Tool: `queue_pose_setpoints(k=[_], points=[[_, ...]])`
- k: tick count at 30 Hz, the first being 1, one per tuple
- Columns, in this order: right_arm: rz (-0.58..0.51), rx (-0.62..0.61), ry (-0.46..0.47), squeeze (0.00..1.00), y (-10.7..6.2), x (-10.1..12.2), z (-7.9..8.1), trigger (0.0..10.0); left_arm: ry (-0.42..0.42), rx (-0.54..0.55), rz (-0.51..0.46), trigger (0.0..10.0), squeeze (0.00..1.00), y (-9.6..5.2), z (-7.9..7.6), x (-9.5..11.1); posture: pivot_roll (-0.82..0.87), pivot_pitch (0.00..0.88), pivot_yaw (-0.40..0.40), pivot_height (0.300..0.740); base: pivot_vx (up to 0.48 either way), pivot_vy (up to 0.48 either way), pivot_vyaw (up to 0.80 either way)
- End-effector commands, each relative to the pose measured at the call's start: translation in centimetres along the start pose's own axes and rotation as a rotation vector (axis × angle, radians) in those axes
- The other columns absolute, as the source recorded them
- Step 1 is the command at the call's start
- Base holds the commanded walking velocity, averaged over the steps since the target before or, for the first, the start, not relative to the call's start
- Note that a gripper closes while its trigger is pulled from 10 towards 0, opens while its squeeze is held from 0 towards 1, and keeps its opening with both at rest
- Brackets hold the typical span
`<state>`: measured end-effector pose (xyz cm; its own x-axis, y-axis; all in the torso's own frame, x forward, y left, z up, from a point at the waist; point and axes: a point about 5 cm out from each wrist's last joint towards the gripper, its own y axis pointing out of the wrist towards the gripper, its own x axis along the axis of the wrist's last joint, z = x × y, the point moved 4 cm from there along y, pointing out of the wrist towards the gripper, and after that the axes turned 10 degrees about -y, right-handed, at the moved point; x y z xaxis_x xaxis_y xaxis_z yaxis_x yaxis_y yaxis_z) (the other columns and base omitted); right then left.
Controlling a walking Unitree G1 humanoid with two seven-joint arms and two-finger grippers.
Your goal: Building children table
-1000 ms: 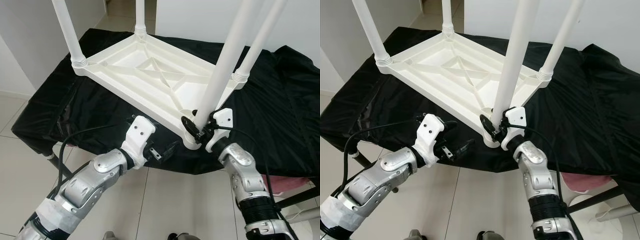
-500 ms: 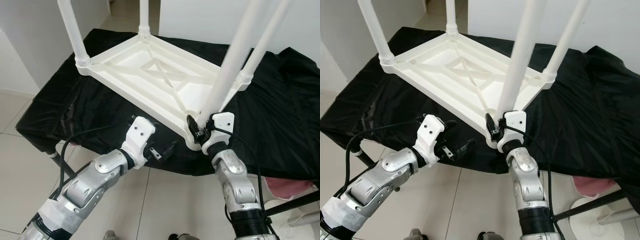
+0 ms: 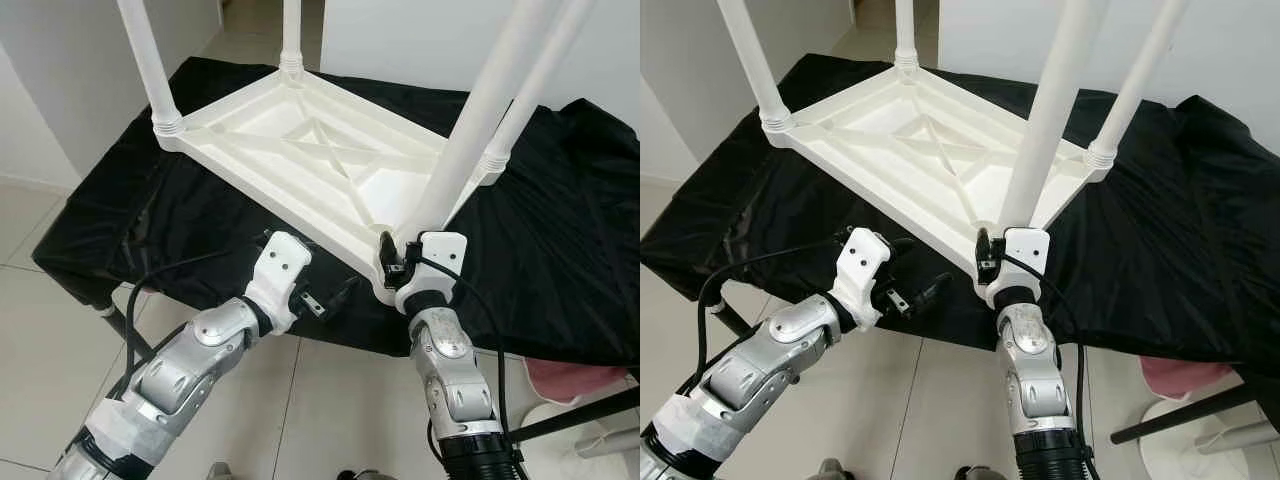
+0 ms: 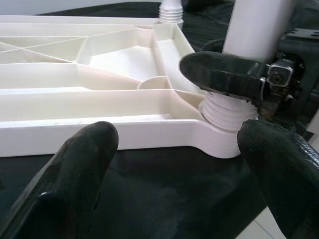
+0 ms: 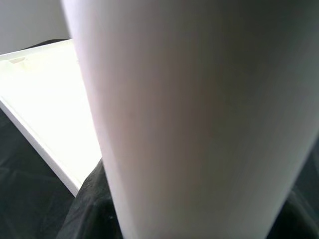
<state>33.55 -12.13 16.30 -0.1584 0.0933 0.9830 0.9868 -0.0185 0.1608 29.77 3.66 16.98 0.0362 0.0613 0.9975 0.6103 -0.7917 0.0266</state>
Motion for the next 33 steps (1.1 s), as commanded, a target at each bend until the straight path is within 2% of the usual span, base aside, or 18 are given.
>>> queue_pose_setpoints(k=[1, 6, 8, 9, 13, 17, 26, 27, 28, 32, 33], points=[[0.091, -0.048, 0.06, 0.0, -0.9, -2.0, 0.1, 10.0, -0.01, -0.089, 0.029, 10.0, 0.0, -0.2, -0.7, -0.7, 0.03, 0.095, -0.029, 0.74, 0.0, 0.0, 0.0], [0.073, -0.008, 0.039, 0.0, -1.2, -1.8, 0.5, 10.0, -0.083, -0.113, 0.04, 10.0, 0.0, -0.4, -0.8, -1.0, 0.02, 0.082, -0.031, 0.74, 0.0, 0.0, 0.0], [0.054, 0.011, 0.047, 0.03, -1.1, -1.4, 0.5, 10.0, -0.062, -0.106, 0.034, 10.0, 0.0, -0.4, -0.5, -0.8, 0.02, 0.079, -0.033, 0.74, 0.0, 0.0, 0.0], [0.042, 0.033, 0.033, 1.0, -1.0, -1.2, 0.4, 10.0, -0.045, -0.103, 0.03, 10.0, 0.0, -0.3, -0.3, -0.6, 0.02, 0.083, -0.035, 0.74, 0.0, 0.0, 0.0], [0.031, 0.062, 0.046, 1.0, -1.0, -1.0, 0.4, 10.0, -0.068, -0.141, 0.032, 10.0, 0.0, -0.4, -0.5, -0.4, 0.02, 0.083, -0.036, 0.74, 0.0, 0.0, 0.0], [-0.006, 0.104, 0.028, 1.0, -1.0, -0.4, 0.2, 10.0, -0.052, -0.185, 0.047, 10.0, 0.0, -0.9, -1.0, -0.6, 0.02, 0.089, -0.037, 0.74, 0.0, 0.0, 0.0], [-0.046, 0.247, 0.011, 1.0, -0.6, 0.0, -0.6, 10.0, -0.045, -0.165, 0.057, 10.0, 0.0, -0.9, -0.9, -0.5, 0.03, 0.09, -0.032, 0.74, 0.0, 0.0, 0.0], [-0.054, 0.298, 0.02, 0.38, -0.6, 0.1, -0.5, 10.0, -0.048, -0.155, 0.059, 10.0, 0.0, -0.8, -0.8, -0.5, 0.03, 0.092, -0.03, 0.74, 0.0, 0.0, 0.0], [-0.069, 0.343, 0.013, 0.0, -0.6, 0.2, -0.5, 10.0, -0.051, -0.14, 0.062, 10.0, 0.0, -0.8, -0.6, -0.5, 0.03, 0.092, -0.028, 0.74, 0.0, 0.0, 0.0], [-0.085, 0.407, -0.005, 0.0, -0.5, 0.2, -0.5, 10.0, -0.064, -0.122, 0.082, 10.0, 0.0, -0.6, -0.4, -0.7, 0.03, 0.096, -0.028, 0.74, 0.0, 0.0, 0.0], [-0.093, 0.465, -0.02, 0.0, -0.4, 0.3, -0.5, 10.0, -0.054, -0.133, 0.078, 10.0, 0.0, -0.5, -0.5, -0.6, 0.02, 0.099, -0.024, 0.74, 0.0, 0.0, 0.0]])
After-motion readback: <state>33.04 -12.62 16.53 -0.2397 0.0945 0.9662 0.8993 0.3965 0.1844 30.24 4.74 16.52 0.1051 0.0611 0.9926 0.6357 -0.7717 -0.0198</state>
